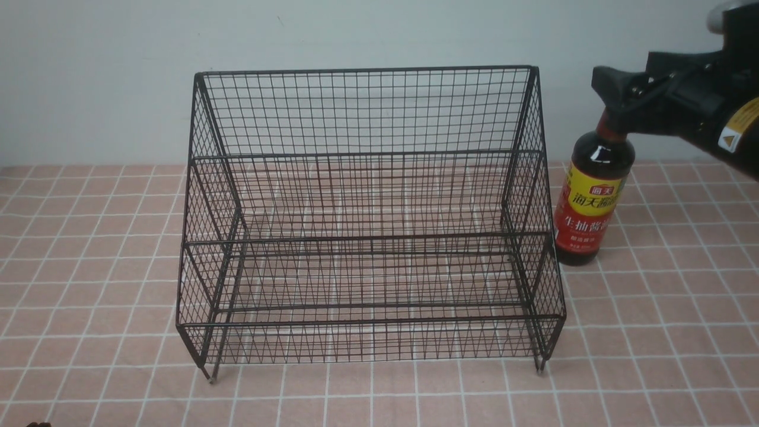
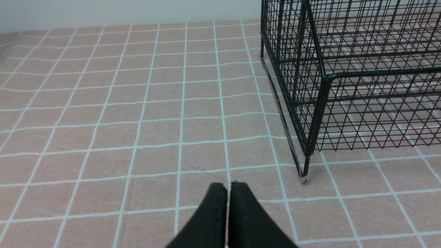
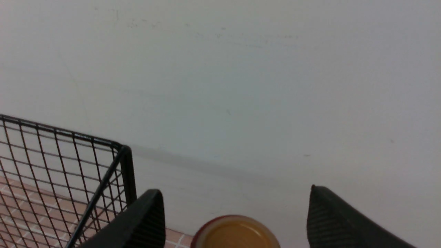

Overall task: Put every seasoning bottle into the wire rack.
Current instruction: Use the right arm to grab the condiment bottle closest to it

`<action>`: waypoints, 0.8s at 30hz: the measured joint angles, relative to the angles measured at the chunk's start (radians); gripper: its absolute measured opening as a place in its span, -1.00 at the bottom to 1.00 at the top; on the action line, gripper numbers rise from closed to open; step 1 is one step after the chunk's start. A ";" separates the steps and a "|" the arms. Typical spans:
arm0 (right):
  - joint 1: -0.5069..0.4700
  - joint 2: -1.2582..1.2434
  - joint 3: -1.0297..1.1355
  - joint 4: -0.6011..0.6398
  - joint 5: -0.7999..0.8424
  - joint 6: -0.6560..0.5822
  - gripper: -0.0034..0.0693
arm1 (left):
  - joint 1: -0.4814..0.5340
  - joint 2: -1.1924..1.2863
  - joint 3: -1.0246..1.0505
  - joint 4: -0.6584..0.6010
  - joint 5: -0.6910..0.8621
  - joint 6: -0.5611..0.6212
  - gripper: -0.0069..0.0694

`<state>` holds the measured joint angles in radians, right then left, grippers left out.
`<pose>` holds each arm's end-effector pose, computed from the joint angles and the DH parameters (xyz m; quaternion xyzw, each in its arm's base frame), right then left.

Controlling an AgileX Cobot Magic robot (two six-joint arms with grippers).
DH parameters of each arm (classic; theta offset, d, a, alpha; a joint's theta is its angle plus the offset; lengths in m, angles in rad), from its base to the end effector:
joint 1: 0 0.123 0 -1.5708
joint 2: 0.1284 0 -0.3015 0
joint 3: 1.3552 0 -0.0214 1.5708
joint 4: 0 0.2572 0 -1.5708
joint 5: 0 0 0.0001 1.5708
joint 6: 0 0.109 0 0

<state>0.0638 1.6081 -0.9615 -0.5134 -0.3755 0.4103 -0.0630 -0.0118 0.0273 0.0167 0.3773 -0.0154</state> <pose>0.3815 0.0440 0.2776 -0.1093 0.7743 0.0680 0.6196 0.0594 -0.0031 0.1650 0.0236 0.8061 -0.0161 0.5910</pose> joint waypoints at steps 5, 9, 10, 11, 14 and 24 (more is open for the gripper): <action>0.000 0.035 0.000 0.014 -0.002 -0.002 0.49 | 0.000 0.000 0.000 0.000 0.000 0.000 -0.84; 0.000 0.054 0.000 0.017 -0.024 -0.003 0.46 | 0.000 0.000 0.000 0.000 0.000 0.000 -0.84; 0.000 0.062 -0.001 0.018 -0.027 -0.003 0.43 | 0.000 0.000 0.000 0.000 0.000 0.000 -0.84; 0.000 0.069 -0.001 0.018 -0.028 -0.003 0.39 | 0.000 0.000 0.000 0.000 0.000 0.000 -0.84; 0.000 0.087 -0.001 0.024 -0.027 -0.003 0.24 | 0.000 0.000 0.000 0.000 0.000 0.000 -0.84; 0.002 0.057 -0.042 0.030 0.128 0.001 -0.16 | 0.000 0.000 0.000 0.000 0.000 0.000 -0.84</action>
<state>0.0656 1.6648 -1.0039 -0.4833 -0.2476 0.4112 -0.0630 -0.0118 0.0273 0.0167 0.3773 -0.0154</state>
